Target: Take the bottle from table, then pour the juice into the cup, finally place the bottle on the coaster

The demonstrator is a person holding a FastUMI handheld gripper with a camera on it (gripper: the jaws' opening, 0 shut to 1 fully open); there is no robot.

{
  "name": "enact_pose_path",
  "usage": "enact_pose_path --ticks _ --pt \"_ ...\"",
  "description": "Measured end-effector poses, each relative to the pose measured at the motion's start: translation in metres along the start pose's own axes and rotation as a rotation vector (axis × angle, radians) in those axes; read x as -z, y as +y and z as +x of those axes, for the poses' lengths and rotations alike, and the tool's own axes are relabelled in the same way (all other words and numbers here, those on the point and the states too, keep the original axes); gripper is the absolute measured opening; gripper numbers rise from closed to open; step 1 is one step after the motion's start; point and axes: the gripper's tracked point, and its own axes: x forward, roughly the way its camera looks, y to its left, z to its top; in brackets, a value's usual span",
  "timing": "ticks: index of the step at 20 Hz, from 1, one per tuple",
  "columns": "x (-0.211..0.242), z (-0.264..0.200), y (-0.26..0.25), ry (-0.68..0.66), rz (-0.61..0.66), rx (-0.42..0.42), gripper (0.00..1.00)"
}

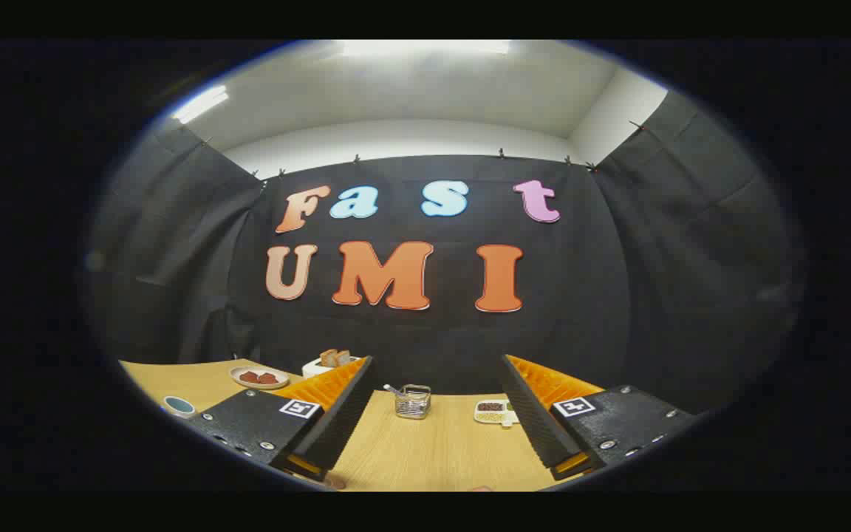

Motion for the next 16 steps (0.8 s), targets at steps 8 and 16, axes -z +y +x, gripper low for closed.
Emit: enact_pose_path --ticks 8,16 --pt "0.004 -0.012 0.02 0.006 0.005 -0.026 0.99" --pt "0.005 -0.023 0.028 0.014 0.001 -0.034 0.99"
